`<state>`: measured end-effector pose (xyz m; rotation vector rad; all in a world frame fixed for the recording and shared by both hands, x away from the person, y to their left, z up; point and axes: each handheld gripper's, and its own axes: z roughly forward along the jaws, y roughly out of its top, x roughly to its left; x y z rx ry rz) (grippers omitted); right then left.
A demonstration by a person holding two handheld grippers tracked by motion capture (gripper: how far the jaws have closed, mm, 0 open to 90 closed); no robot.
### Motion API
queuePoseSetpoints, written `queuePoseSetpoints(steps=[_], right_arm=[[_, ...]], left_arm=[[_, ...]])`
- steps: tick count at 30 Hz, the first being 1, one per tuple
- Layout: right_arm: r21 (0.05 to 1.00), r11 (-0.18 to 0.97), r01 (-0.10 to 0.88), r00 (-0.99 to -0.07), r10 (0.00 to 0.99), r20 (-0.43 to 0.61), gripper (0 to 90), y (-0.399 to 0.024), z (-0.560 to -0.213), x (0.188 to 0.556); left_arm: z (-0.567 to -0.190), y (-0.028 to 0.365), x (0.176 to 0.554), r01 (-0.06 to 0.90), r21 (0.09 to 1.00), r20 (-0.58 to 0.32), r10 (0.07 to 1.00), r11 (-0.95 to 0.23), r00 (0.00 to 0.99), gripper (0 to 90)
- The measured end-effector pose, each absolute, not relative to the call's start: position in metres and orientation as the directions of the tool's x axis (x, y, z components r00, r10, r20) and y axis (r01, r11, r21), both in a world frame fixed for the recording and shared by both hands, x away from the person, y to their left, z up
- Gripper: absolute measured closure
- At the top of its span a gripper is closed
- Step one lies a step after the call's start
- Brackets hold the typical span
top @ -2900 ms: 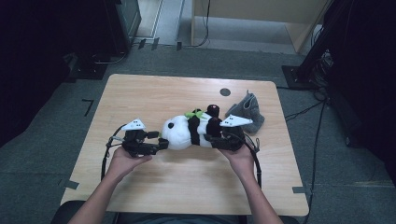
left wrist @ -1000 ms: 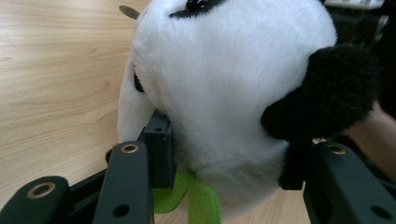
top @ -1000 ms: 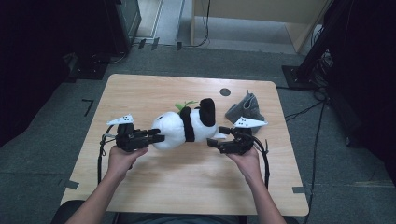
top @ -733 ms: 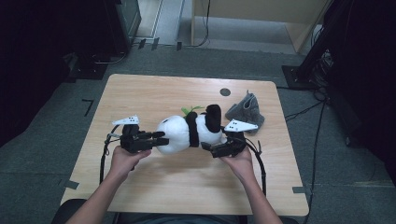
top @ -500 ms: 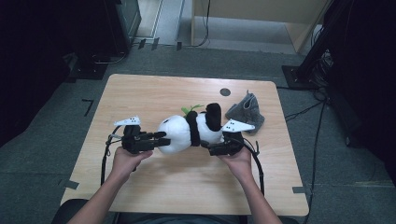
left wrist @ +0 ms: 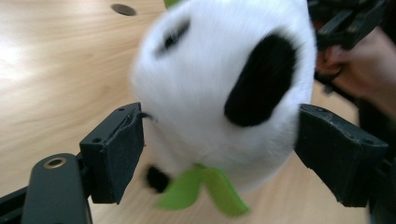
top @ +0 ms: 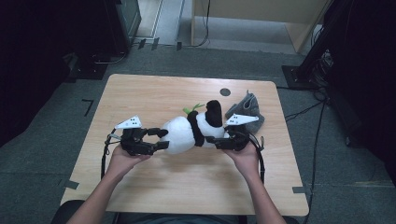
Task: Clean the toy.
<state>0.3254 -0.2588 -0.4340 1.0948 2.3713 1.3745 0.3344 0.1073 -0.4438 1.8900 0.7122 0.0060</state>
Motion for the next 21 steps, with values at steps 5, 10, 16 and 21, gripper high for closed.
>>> queuePoseSetpoints(steps=[5, 10, 16, 21], right_arm=[[0.785, 0.347, 0.514, -0.718, 0.674, 0.172, 42.7, -0.268, -0.430, 0.327], [0.768, 0.362, 0.528, -0.731, 0.654, 0.194, 42.3, -0.264, -0.429, 0.328], [0.743, 0.401, 0.535, -0.745, 0.638, 0.193, 42.4, -0.252, -0.427, 0.327], [0.716, 0.355, 0.601, -0.706, 0.657, 0.267, 42.5, -0.256, -0.425, 0.327]], left_arm=[[-0.442, 0.108, 0.335, 0.479, 0.839, -0.345, 0.429, -0.258, 0.835, 17.9], [-0.446, 0.090, 0.330, 0.433, 0.829, -0.275, 0.416, -0.354, 0.867, 17.9], [-0.450, 0.078, 0.327, 0.406, 0.817, -0.240, 0.400, -0.409, 0.885, 15.0], [-0.449, 0.081, 0.326, 0.400, 0.825, -0.239, 0.393, -0.401, 0.888, 15.1]])
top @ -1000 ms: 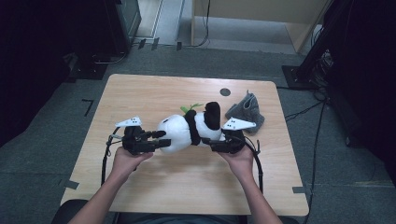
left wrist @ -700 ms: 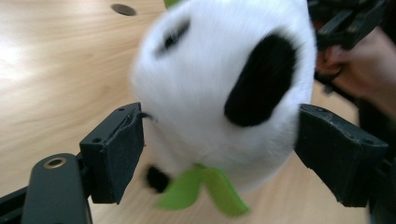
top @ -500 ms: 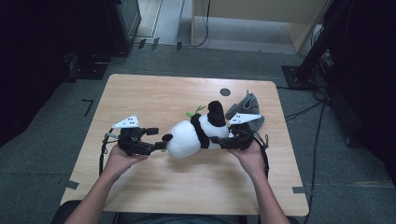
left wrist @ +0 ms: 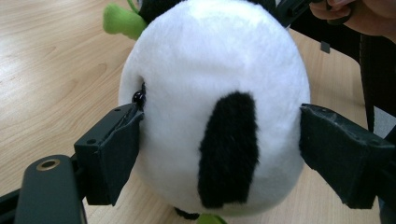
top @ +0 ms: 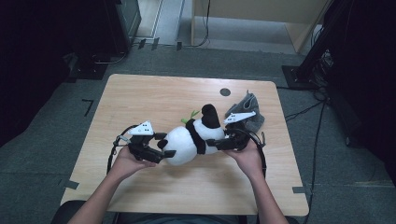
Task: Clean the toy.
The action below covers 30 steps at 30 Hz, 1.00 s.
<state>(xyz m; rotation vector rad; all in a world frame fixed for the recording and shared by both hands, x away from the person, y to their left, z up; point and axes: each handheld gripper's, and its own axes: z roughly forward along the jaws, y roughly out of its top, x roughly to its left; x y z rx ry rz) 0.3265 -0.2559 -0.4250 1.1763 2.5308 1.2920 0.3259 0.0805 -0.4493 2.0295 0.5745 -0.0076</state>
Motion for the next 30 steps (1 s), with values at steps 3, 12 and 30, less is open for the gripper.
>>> queuePoseSetpoints(steps=[3, 12, 30], right_arm=[[0.703, 0.329, 0.631, -0.676, 0.678, 0.289, 42.5, -0.257, -0.423, 0.323], [0.682, 0.197, 0.704, -0.591, 0.696, 0.409, 42.1, -0.266, -0.429, 0.323], [0.777, 0.232, 0.586, -0.694, 0.638, 0.333, 17.8, -0.273, -0.440, 0.315]], left_arm=[[-0.451, 0.082, 0.324, 0.402, 0.823, -0.236, 0.403, -0.401, 0.884, 15.1], [-0.458, 0.080, 0.323, 0.420, 0.833, -0.244, 0.442, -0.361, 0.863, 16.9], [-0.446, 0.105, 0.341, 0.547, 0.796, -0.426, 0.402, -0.259, 0.810, 68.1]])
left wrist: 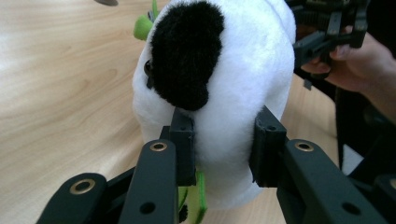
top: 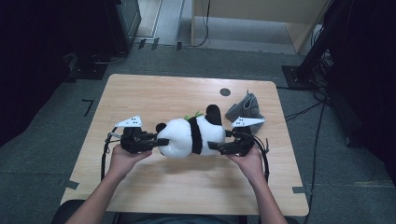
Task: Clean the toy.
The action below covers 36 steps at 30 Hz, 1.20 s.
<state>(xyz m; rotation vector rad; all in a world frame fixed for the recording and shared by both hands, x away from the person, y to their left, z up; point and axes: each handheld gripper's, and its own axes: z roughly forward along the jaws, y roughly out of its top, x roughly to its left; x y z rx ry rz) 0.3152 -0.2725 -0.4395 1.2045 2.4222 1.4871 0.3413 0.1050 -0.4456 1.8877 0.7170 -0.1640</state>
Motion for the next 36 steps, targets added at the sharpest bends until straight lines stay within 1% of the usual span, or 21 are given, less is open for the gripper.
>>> queuePoseSetpoints(steps=[2, 6, 10, 11, 14, 18, 20, 23, 26, 28, 30, 36], right_arm=[[0.777, 0.258, 0.574, -0.707, 0.636, 0.310, 18.7, -0.274, -0.441, 0.313], [0.793, 0.295, 0.533, -0.728, 0.638, 0.252, 22.5, -0.272, -0.437, 0.307], [0.786, 0.311, 0.534, -0.728, 0.641, 0.241, 35.0, -0.271, -0.437, 0.303], [0.785, 0.320, 0.530, -0.727, 0.648, 0.227, 37.0, -0.271, -0.437, 0.302], [0.780, 0.314, 0.541, -0.711, 0.666, 0.225, 43.2, -0.269, -0.437, 0.301], [0.771, 0.272, 0.576, -0.680, 0.683, 0.266, 47.6, -0.271, -0.436, 0.303], [0.764, 0.236, 0.601, -0.658, 0.689, 0.305, 48.6, -0.274, -0.435, 0.304], [0.748, 0.178, 0.640, -0.626, 0.685, 0.372, 49.4, -0.278, -0.435, 0.307], [0.729, 0.126, 0.673, -0.592, 0.683, 0.429, 49.5, -0.281, -0.437, 0.311], [0.725, 0.113, 0.679, -0.584, 0.682, 0.441, 49.3, -0.280, -0.437, 0.313], [0.728, 0.114, 0.676, -0.587, 0.681, 0.438, 48.0, -0.277, -0.437, 0.315], [0.762, 0.103, 0.639, -0.606, 0.678, 0.417, 42.8, -0.270, -0.440, 0.323]], left_arm=[[-0.449, 0.106, 0.345, 0.584, 0.776, -0.467, 0.404, -0.240, 0.786, 68.0], [-0.453, 0.107, 0.351, 0.611, 0.758, -0.484, 0.431, -0.229, 0.762, 65.8], [-0.457, 0.105, 0.353, 0.600, 0.761, -0.458, 0.451, -0.247, 0.766, 62.9], [-0.457, 0.104, 0.353, 0.598, 0.761, -0.453, 0.456, -0.250, 0.766, 61.8], [-0.459, 0.102, 0.353, 0.577, 0.772, -0.418, 0.473, -0.265, 0.776, 56.6], [-0.459, 0.103, 0.352, 0.539, 0.802, -0.371, 0.492, -0.258, 0.787, 43.8], [-0.458, 0.104, 0.352, 0.524, 0.813, -0.354, 0.500, -0.252, 0.791, 40.0], [-0.455, 0.108, 0.350, 0.520, 0.821, -0.361, 0.491, -0.236, 0.793, 38.5], [-0.455, 0.108, 0.349, 0.518, 0.817, -0.355, 0.485, -0.256, 0.799, 38.1], [-0.455, 0.107, 0.346, 0.518, 0.811, -0.347, 0.489, -0.272, 0.800, 37.3], [-0.455, 0.109, 0.343, 0.517, 0.815, -0.347, 0.492, -0.263, 0.798, 37.2], [-0.465, 0.112, 0.343, 0.546, 0.800, -0.366, 0.519, -0.249, 0.773, 36.4]])
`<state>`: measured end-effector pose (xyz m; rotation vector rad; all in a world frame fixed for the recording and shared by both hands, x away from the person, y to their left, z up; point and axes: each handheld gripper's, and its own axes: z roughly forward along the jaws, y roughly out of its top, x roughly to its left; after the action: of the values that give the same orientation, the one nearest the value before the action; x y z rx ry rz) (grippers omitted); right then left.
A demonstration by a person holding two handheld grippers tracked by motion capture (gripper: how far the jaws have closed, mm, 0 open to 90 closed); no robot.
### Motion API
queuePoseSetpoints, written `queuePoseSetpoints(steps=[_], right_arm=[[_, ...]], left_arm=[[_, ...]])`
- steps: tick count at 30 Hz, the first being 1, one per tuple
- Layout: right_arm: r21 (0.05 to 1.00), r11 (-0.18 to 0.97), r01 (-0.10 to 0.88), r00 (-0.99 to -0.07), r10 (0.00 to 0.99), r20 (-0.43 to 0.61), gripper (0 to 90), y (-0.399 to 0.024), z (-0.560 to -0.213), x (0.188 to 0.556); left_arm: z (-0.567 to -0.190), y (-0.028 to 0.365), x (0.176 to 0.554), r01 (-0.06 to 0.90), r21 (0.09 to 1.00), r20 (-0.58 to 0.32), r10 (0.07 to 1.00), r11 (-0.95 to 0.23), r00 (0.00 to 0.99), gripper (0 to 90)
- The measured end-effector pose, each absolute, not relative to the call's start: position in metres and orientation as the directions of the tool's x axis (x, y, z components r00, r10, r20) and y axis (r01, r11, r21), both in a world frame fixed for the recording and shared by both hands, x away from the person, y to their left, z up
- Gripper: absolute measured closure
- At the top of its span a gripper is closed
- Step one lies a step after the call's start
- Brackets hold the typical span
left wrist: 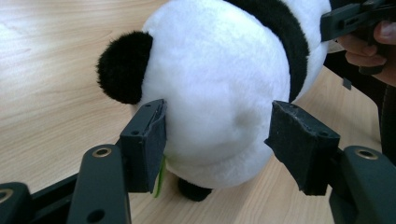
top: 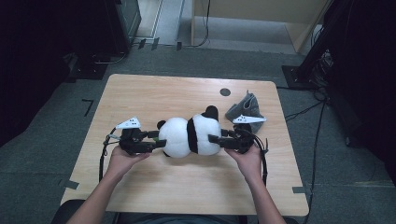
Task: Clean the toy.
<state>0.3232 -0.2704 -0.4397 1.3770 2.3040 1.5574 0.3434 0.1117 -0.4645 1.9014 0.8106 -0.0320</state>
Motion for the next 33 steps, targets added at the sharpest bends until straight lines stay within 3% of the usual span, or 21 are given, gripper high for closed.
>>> queuePoseSetpoints(steps=[4, 12, 19, 29, 33], right_arm=[[0.780, 0.068, 0.622, -0.609, 0.668, 0.427, 39.1, -0.270, -0.444, 0.331], [0.830, 0.082, 0.551, -0.630, 0.692, 0.351, 27.4, -0.269, -0.446, 0.338], [0.850, 0.206, 0.485, -0.661, 0.722, 0.202, 28.3, -0.273, -0.431, 0.329], [0.850, 0.201, 0.487, -0.663, 0.718, 0.210, 31.0, -0.285, -0.432, 0.328], [0.847, 0.229, 0.480, -0.646, 0.746, 0.164, 31.1, -0.294, -0.433, 0.327]], left_arm=[[-0.471, 0.108, 0.347, 0.532, 0.807, -0.336, 0.541, -0.257, 0.771, 35.4], [-0.478, 0.108, 0.354, 0.527, 0.818, -0.335, 0.554, -0.230, 0.762, 33.5], [-0.478, 0.111, 0.357, 0.543, 0.816, -0.353, 0.571, -0.200, 0.741, 33.7], [-0.474, 0.115, 0.357, 0.535, 0.825, -0.342, 0.593, -0.181, 0.729, 33.9], [-0.470, 0.118, 0.356, 0.546, 0.818, -0.352, 0.595, -0.178, 0.722, 33.3]])
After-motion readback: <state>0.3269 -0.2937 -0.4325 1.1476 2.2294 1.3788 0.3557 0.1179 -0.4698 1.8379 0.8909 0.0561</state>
